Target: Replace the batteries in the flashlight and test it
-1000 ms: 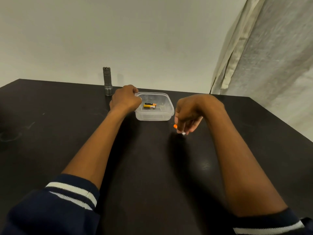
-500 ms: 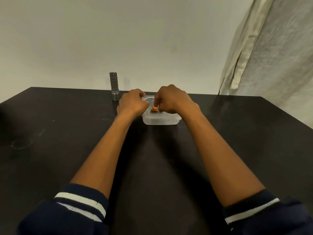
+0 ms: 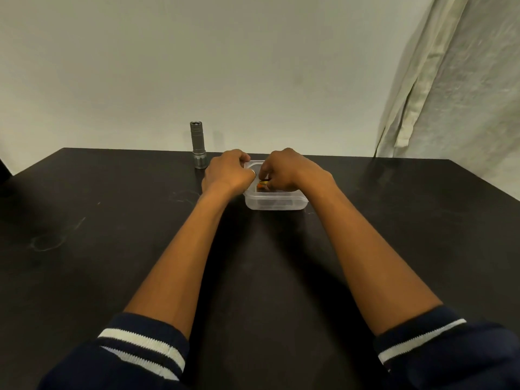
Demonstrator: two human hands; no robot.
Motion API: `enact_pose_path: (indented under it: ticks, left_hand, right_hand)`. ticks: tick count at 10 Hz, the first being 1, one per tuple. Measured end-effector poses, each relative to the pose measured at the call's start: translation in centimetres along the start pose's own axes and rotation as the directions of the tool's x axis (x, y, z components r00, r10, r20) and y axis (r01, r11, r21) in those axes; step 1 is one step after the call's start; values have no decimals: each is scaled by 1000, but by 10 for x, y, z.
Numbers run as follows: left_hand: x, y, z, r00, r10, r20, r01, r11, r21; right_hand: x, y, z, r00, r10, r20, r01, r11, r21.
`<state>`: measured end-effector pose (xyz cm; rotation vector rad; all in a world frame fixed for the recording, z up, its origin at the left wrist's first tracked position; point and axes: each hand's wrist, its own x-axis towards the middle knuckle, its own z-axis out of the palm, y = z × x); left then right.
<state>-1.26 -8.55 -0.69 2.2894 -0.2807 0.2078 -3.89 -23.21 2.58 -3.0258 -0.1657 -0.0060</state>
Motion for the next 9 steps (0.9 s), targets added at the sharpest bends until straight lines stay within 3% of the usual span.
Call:
enact_pose_path:
  ticks: [8,9]
  left_hand:
    - [3,-4,4,1000,16,-1,-16,1000,-8]
    - [5,-4,5,1000,2,-22,-2,1000,6]
  right_hand:
    - [-4,4,0,999,-37,32,35,998,54]
    - [-3,11,-6,999,-21,-42,26,994,102]
